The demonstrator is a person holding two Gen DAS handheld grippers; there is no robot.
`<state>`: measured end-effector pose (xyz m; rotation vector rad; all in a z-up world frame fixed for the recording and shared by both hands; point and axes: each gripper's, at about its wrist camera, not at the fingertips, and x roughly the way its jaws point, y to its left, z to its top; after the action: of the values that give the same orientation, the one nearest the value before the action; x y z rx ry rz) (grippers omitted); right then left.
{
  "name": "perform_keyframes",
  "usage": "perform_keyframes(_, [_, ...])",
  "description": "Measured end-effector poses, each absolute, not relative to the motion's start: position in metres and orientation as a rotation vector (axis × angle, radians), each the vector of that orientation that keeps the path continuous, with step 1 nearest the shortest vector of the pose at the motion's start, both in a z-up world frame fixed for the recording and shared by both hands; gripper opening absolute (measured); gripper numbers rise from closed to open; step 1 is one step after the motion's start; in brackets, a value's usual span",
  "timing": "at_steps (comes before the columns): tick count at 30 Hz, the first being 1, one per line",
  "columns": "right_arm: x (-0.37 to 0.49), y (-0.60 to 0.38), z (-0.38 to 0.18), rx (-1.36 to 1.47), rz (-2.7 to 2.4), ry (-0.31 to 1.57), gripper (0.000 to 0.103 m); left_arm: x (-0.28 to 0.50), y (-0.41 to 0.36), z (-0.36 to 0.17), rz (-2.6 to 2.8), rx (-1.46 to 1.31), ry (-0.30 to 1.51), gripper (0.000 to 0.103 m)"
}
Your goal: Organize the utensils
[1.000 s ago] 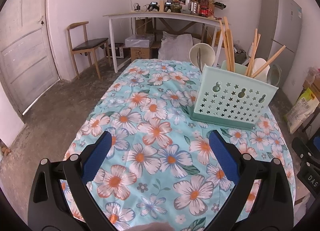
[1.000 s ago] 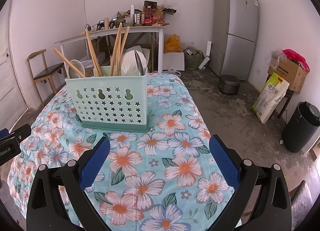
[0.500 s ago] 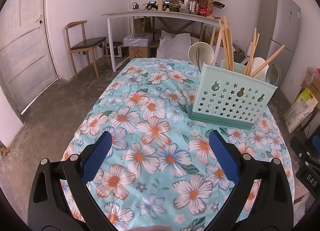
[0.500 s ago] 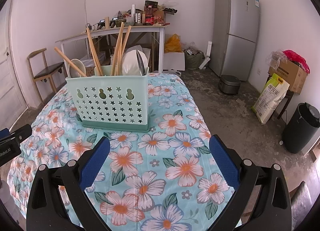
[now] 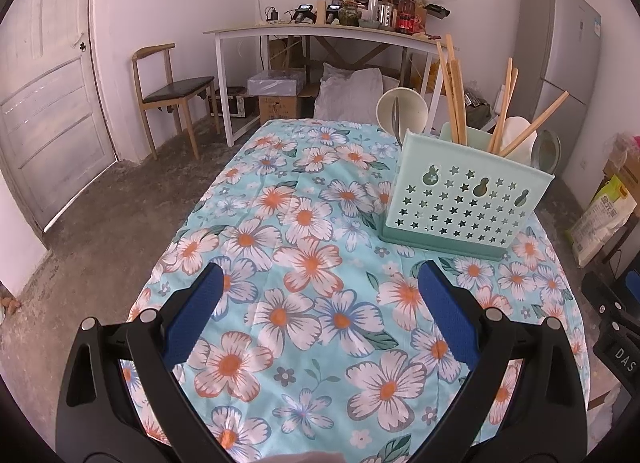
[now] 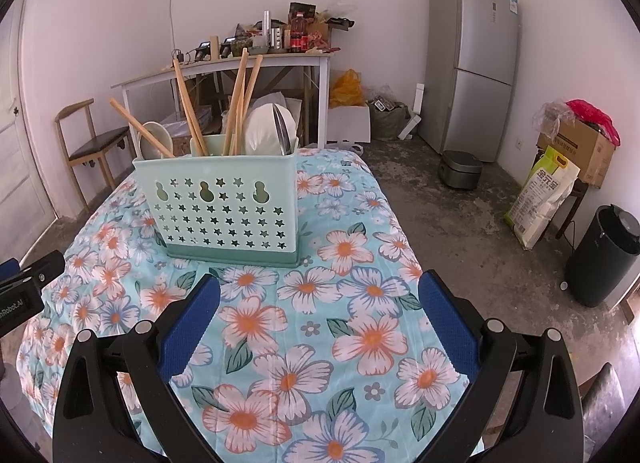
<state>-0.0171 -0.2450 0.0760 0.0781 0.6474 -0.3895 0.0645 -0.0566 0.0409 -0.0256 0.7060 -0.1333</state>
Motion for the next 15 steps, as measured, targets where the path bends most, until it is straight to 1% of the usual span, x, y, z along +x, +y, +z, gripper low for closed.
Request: perform_keyframes(15, [-0.0192, -0.2439, 0.0762, 0.078, -0.390, 0.642, 0.096, 0.0627, -0.0558, 0.0425, -0.133, -0.024, 0.701, 0.094])
